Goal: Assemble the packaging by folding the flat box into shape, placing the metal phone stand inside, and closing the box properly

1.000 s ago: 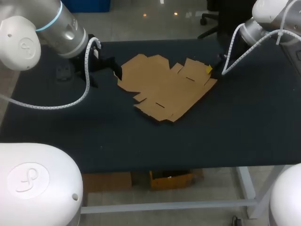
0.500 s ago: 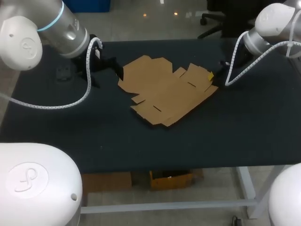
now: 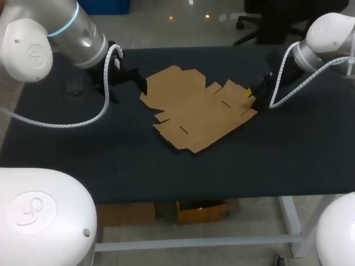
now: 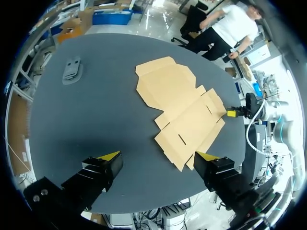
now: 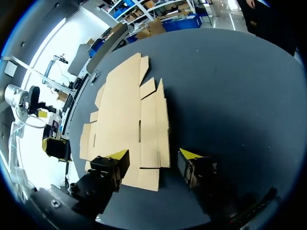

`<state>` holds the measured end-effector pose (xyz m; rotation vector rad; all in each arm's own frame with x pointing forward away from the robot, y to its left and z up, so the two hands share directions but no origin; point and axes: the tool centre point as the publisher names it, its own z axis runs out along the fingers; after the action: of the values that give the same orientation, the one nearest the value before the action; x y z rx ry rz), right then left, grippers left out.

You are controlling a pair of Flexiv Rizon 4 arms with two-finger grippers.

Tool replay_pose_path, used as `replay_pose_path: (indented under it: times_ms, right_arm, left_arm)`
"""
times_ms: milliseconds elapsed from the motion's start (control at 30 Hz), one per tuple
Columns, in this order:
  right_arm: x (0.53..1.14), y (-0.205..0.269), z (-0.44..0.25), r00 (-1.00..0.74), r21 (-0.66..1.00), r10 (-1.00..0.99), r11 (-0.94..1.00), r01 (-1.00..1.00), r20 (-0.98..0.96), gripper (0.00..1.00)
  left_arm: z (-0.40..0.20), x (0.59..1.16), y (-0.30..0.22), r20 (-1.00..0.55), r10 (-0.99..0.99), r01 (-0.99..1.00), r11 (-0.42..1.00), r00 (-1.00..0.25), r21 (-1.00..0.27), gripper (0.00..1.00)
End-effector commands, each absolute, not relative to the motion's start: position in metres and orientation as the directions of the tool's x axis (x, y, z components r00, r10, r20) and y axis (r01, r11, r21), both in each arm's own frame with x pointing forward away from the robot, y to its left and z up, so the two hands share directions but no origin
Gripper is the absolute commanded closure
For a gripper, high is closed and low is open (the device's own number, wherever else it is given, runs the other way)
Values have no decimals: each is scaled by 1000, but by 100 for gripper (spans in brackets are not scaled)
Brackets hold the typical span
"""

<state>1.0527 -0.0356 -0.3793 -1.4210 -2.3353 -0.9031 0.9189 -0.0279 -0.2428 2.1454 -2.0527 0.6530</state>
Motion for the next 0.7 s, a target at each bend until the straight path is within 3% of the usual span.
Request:
replay_pose_path:
  times_ms: [33, 700]
  right_arm:
    - [1069, -44, -368, -525, 347, 677, 395, 851, 516, 0]
    - [1079, -41, -364, -506, 303, 695, 405, 863, 512, 0]
  left_arm:
    - [-243, 922, -30, 361, -933, -974, -86, 4, -211, 0]
    - [-244, 920, -37, 363, -931, -976, -96, 19, -195, 0]
